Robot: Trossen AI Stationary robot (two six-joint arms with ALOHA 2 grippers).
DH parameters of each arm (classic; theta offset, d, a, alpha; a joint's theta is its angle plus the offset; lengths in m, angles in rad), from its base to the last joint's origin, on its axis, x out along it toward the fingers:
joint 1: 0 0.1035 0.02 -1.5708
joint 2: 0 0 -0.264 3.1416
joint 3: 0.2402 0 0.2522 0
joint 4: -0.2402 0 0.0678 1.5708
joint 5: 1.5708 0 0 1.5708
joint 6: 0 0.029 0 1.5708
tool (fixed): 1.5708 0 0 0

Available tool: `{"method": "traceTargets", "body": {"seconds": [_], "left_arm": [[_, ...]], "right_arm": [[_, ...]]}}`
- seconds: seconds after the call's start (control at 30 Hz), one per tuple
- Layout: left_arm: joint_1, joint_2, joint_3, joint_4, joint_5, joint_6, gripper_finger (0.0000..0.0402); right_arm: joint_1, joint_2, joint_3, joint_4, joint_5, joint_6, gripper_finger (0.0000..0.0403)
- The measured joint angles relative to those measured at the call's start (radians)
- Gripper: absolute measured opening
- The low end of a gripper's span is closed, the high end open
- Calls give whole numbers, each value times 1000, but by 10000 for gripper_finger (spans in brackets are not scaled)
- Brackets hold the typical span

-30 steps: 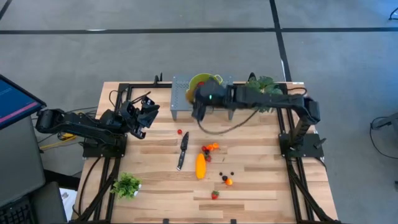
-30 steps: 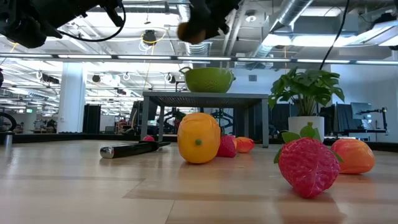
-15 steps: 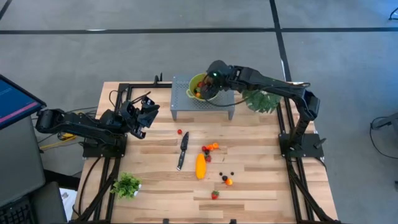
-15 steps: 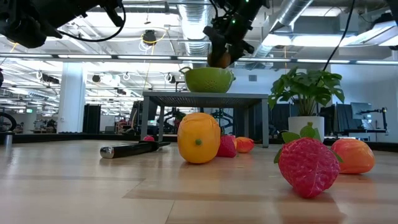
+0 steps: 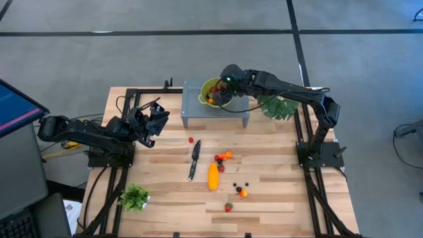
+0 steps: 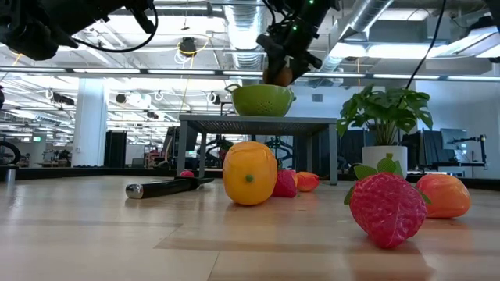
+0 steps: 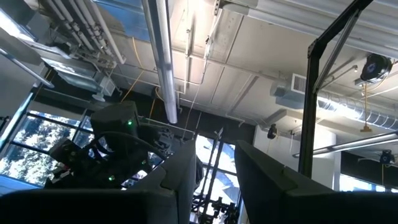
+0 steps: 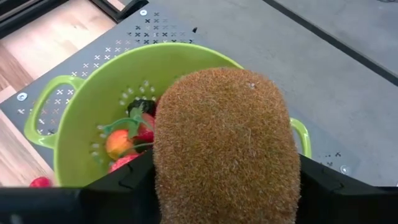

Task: Pick & Place Fruit
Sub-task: Put the kiwi into the green strainer bowl on the shelf, then put the peach into the green strainer bowl on the shelf

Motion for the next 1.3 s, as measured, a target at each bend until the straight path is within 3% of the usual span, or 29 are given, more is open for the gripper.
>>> {"method": "traceTargets", "body": {"seconds": [0.23, 0.7, 0.87, 1.07, 1.3], "left_arm": [[0, 0, 0, 0, 0, 0, 106], [0, 0, 0, 0, 4, 0, 106], [0, 0, 0, 0, 4, 0, 106], [0, 0, 0, 0, 3, 0, 106], [0, 0, 0, 0, -1, 0, 106]], "right_arm": [[-1, 0, 0, -18, -2, -16, 240], [-7, -1, 0, -26, -2, -38, 302], [19, -64, 20, -8, -2, -77, 304], [109, -145, 32, -16, -2, -86, 305], [337, -164, 29, -198, 0, -71, 305]]}}
